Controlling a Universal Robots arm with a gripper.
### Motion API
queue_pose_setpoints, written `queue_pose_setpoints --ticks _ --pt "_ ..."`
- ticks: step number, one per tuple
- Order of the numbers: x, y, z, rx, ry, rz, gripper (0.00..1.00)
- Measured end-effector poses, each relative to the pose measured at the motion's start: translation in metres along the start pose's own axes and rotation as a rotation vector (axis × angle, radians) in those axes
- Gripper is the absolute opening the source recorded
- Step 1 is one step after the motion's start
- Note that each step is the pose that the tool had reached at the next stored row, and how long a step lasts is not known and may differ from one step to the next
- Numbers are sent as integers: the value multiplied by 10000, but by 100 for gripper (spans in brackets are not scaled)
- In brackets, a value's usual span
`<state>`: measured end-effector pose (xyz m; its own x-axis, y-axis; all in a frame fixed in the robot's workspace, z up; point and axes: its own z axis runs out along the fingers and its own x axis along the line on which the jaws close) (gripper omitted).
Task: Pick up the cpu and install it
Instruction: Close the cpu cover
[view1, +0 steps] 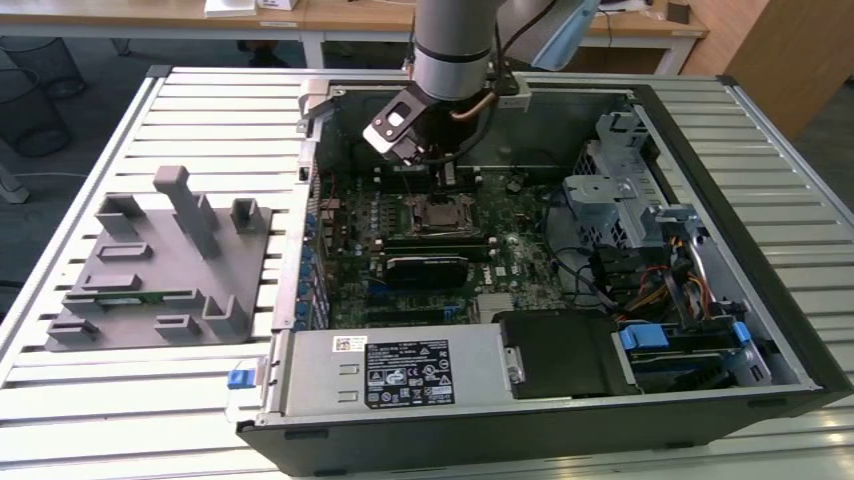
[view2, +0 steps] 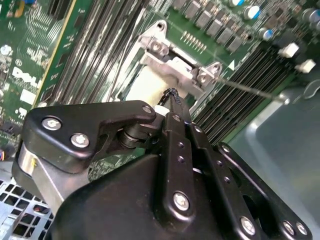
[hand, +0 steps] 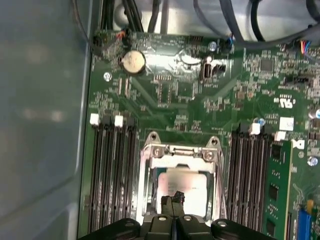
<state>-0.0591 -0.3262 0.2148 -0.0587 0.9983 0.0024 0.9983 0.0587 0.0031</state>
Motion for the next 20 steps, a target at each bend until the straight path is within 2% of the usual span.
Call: queue_pose_setpoints --ticks 7,20 --pt "6 -102 33 -1 1 0 11" --pt "7 -117 146 -1 1 0 11"
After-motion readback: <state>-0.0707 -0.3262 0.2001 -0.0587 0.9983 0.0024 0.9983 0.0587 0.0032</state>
